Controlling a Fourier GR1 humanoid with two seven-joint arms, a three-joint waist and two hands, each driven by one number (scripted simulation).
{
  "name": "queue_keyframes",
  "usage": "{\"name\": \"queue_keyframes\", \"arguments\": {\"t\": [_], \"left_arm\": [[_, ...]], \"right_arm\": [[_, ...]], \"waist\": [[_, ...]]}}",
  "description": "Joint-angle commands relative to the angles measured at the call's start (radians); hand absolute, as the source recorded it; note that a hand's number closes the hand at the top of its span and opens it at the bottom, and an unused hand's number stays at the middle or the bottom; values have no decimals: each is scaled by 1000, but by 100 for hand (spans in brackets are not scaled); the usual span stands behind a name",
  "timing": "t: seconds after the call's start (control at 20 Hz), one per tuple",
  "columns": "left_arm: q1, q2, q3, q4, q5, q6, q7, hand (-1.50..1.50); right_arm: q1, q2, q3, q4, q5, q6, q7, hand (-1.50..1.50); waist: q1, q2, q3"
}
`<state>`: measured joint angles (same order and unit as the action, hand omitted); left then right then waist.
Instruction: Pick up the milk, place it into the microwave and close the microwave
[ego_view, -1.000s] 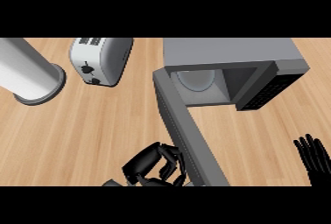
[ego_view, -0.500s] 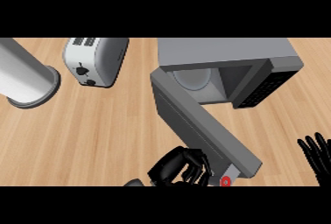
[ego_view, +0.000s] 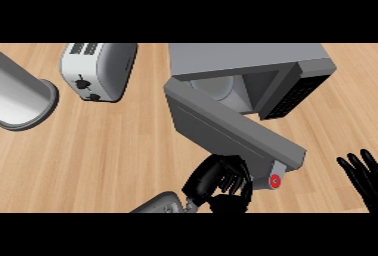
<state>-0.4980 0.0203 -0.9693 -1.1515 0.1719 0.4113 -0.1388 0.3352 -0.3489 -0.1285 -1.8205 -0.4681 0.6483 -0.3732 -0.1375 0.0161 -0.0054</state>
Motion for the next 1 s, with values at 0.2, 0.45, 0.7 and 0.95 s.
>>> {"name": "queue_keyframes", "arguments": {"t": [0.2,0.45,0.7,0.95], "left_arm": [[-166,-20,20,57,150,167,-54,150],[-270,-20,43,115,221,240,-55,150],[-353,-20,82,204,300,258,-81,150],[-426,-20,120,270,392,233,-100,150]], "right_arm": [[5,-28,24,-109,-70,-12,88,-150],[-4,-37,39,-152,-114,-49,151,-150],[-4,-37,42,-200,-134,-74,177,-150],[-11,-70,24,-222,-191,-85,218,-150]], "waist": [[-42,12,-1],[-55,20,0],[-78,28,0],[-91,34,1]]}}
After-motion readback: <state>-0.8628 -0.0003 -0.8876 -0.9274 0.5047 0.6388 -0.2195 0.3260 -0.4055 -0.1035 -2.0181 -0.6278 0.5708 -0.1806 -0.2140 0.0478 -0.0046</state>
